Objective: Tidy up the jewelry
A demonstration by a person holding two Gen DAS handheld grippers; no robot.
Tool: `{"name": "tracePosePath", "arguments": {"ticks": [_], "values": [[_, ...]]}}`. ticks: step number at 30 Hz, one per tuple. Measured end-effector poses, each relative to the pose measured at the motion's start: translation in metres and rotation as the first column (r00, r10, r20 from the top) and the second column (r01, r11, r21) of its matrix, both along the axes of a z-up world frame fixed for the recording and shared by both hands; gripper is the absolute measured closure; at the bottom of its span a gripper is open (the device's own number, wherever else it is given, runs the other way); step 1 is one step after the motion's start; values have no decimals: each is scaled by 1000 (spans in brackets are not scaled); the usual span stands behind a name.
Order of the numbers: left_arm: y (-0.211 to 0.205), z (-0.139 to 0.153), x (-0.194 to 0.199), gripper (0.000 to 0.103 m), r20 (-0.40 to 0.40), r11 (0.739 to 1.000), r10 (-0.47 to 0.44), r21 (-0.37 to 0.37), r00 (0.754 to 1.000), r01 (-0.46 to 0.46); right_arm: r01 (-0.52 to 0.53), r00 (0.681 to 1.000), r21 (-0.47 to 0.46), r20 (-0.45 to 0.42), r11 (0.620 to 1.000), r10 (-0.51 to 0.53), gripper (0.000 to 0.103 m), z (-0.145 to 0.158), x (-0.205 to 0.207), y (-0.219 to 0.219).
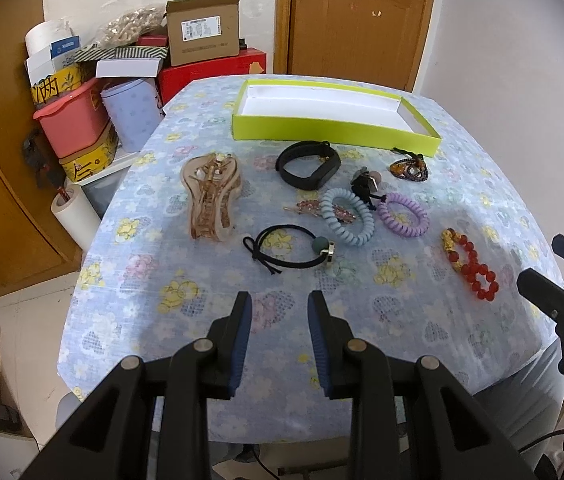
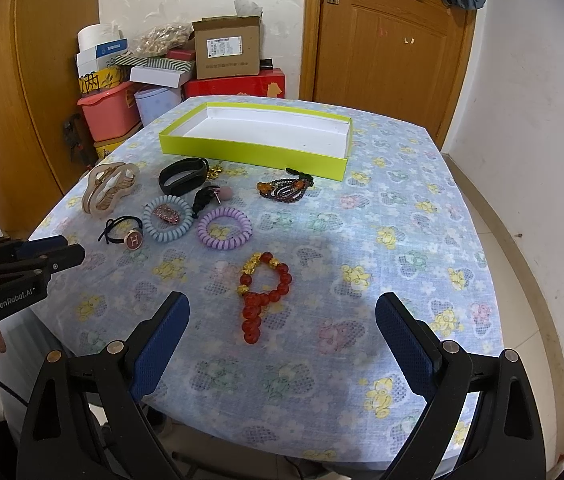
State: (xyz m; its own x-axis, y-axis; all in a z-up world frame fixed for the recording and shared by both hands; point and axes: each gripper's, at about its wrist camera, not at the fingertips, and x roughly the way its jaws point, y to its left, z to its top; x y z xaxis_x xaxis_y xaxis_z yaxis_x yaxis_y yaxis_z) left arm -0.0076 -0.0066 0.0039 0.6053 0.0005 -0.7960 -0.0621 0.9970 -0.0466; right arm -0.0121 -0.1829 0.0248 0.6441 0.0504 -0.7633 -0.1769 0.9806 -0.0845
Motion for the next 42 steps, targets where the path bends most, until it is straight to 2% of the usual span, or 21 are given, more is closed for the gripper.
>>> {"name": "tracePosePath", "arguments": {"ticks": [8,29,42], "values": [[-1,-1,0,73,-1,1000,2,19,1000,-2,-2,1000,2,-4,1000,2,8,0,1,1],[1,-1,-2,73,8,1000,-10,-17,1000,10,-6,1000,6,-8,1000,6,8,-3,-1,2],[-3,-2,0,73,6,1000,-15,-5,1000,15,-7,1000,7,-11,1000,7,8,-4,0,3]]}}
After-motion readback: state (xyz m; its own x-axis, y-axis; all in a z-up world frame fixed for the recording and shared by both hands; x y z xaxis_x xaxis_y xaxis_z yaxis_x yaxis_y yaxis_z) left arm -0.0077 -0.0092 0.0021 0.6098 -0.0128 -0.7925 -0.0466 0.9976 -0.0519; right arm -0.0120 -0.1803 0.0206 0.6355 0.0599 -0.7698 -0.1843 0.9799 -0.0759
